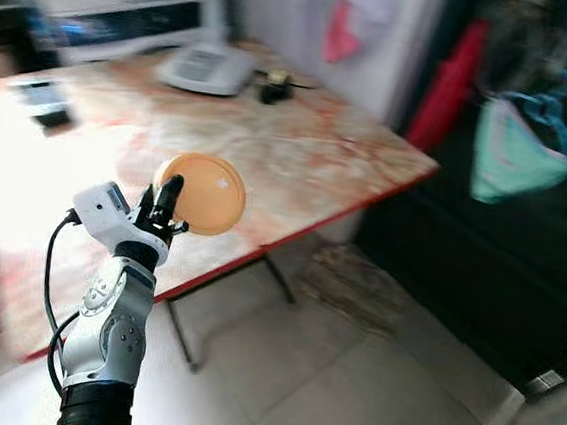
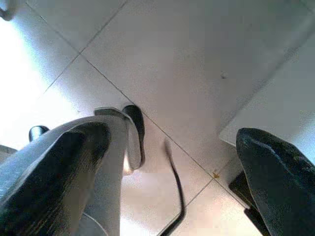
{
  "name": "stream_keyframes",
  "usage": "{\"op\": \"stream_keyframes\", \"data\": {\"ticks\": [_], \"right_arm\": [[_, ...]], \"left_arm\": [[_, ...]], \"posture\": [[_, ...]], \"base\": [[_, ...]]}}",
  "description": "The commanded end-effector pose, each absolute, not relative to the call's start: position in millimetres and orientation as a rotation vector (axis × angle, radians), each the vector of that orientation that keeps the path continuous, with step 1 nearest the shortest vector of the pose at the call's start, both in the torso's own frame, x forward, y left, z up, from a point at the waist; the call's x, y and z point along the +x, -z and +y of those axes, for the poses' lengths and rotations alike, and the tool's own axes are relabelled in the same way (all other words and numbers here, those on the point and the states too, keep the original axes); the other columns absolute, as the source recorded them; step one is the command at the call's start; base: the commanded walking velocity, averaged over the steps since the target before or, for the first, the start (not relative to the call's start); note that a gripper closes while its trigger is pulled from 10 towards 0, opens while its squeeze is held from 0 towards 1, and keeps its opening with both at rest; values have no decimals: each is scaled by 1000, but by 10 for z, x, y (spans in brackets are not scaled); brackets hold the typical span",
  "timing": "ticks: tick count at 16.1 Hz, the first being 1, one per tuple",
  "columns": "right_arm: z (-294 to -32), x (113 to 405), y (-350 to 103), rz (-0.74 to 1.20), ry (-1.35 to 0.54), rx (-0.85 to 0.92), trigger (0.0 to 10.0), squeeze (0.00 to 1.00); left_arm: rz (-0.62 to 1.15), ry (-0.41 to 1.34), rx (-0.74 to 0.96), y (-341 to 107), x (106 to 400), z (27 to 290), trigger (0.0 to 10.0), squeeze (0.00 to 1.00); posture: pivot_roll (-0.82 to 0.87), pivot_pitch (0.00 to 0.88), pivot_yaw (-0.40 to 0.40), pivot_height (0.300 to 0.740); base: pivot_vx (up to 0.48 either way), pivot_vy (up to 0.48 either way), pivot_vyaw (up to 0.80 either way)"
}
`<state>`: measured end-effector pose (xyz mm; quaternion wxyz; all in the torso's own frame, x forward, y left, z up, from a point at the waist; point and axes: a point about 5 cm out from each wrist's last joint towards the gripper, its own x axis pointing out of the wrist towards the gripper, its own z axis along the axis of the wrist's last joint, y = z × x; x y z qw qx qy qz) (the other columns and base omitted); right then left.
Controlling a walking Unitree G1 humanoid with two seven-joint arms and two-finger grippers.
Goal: Restocking fridge
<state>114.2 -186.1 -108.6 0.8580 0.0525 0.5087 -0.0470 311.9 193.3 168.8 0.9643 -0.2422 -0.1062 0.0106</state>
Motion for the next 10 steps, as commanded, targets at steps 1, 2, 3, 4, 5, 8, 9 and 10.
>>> {"op": "stream_keyframes", "data": {"ticks": [1, 2, 3, 4, 5, 8, 9, 10], "right_arm": [[-1840, 1076, 1108, 1094, 79, 95, 10000, 0], [-1846, 1061, 1112, 1101, 71, 83, 10000, 0], [-1861, 1049, 1113, 1103, 73, 79, 10000, 0], [-1890, 1024, 1115, 1099, 103, 91, 10000, 0], [-1904, 995, 1118, 1094, 127, 108, 10000, 0], [-1859, 959, 1130, 1090, 146, 141, 10000, 0], [-1848, 954, 1132, 1091, 147, 143, 10000, 0], [-1823, 948, 1136, 1093, 148, 145, 10000, 0]], "left_arm": [[-226, -19, -475, -1729, 3088, 1909, 10000, 0], [-227, -7, -454, -1739, 3073, 1875, 10000, 0], [-231, -4, -449, -1753, 3060, 1850, 10000, 0], [-230, 4, -433, -1762, 3043, 1834, 10000, 0], [-211, 16, -352, -1739, 3042, 1837, 10000, 0], [-180, 45, -359, -1717, 3135, 1827, 10000, 0], [-181, 53, -358, -1735, 3159, 1804, 10000, 0], [-185, 77, -367, -1764, 3206, 1740, 10000, 0]], "posture": [[67, 0, -16, 740], [91, 0, -20, 740], [100, 0, -17, 740], [97, 0, 2, 740], [80, 0, 14, 740], [25, 0, 44, 740], [20, 0, 47, 740], [-1, 0, 61, 740]], "base": [[0, 0, -788], [0, 0, -788], [0, 0, -788], [0, 0, -788], [0, -345, -788], [0, -270, -788], [0, 0, -788], [0, 0, -800]]}}
